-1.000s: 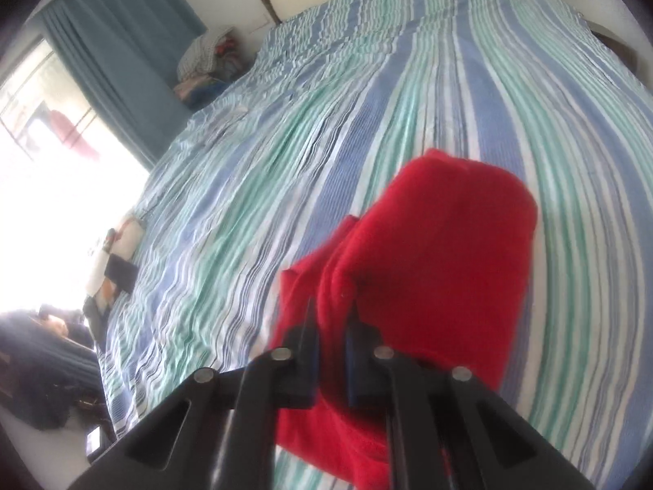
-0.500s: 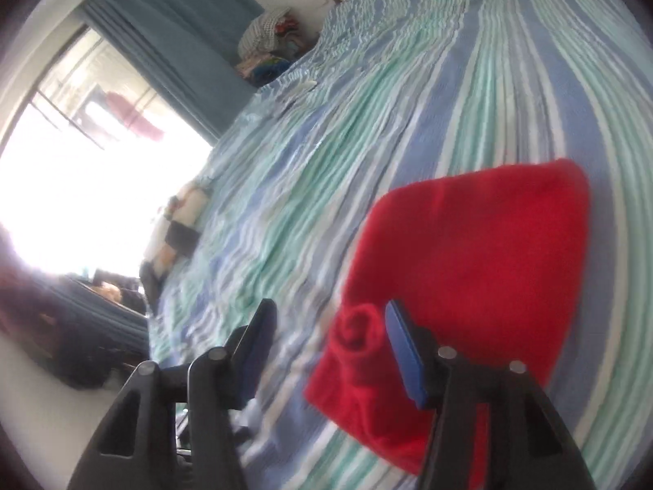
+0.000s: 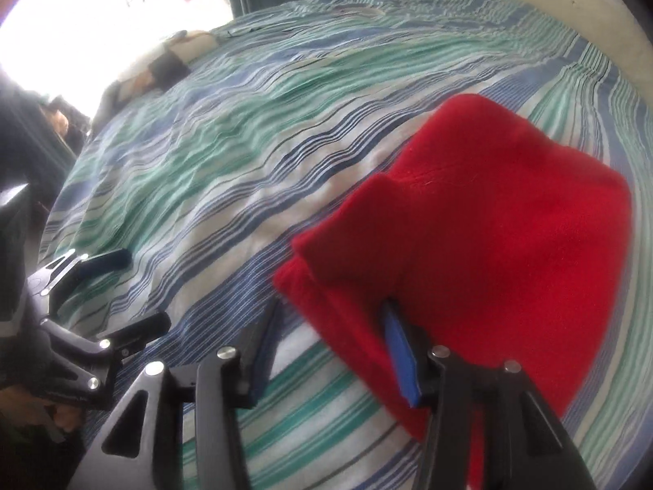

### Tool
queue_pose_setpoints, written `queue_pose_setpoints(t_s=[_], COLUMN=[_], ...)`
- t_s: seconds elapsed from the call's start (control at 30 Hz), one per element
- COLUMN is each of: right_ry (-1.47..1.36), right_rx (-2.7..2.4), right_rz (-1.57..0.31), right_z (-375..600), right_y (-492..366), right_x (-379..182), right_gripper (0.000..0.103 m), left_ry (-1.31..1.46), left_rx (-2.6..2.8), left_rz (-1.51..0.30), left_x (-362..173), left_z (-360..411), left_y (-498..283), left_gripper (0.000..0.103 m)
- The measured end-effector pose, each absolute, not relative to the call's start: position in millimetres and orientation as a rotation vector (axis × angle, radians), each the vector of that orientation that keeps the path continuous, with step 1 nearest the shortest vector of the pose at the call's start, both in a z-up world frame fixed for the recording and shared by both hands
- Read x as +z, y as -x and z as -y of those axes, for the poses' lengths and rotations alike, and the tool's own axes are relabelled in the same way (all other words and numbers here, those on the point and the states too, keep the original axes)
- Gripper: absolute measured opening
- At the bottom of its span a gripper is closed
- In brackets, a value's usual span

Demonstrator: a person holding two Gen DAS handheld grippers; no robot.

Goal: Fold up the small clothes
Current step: 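Grasp the sweater's side edge with the right gripper and fold it over the other half, then open the right gripper and withdraw it from the folded sweater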

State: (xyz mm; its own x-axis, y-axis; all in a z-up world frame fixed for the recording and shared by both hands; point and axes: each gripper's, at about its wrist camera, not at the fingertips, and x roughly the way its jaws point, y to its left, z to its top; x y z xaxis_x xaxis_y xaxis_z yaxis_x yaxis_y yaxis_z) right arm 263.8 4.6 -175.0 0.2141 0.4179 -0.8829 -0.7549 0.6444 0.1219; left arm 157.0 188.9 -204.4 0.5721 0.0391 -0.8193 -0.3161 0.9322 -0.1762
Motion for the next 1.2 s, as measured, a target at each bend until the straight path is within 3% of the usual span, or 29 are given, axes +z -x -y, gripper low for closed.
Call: queue_pose_setpoints(t_s=[0.2,0.37,0.57,0.77,1.2], right_ry=[0.248,0.245,0.226,0.237,0.096], right_rx=[0.759,0.667,0.694,0.601,0.422], right_rz=[-0.972,-1.170,-1.098,-1.009,-1.012], right_z=[61,81,87,125,184], right_y=[-261,-261,-210,-163,-148], right_x=[-128,-185,-174,-167,-191], right_gripper=[0.050,0.051,0.051,0.060,0.076], left_ry=[0.326,0.262,0.211,0.176,0.156], left_rx=[0.219,0.230,0.221,0.230,0.235], left_rz=[-0.947,-0.957,-0.959,-0.968,-0.974], left_x=[-207,-212,-211,-211,-214], left_z=[-189,-180,-174,-168,-166], left_y=[-159,-159,-154,-156,-158], left_gripper=[0.102,0.102,0.102,0.102,0.102])
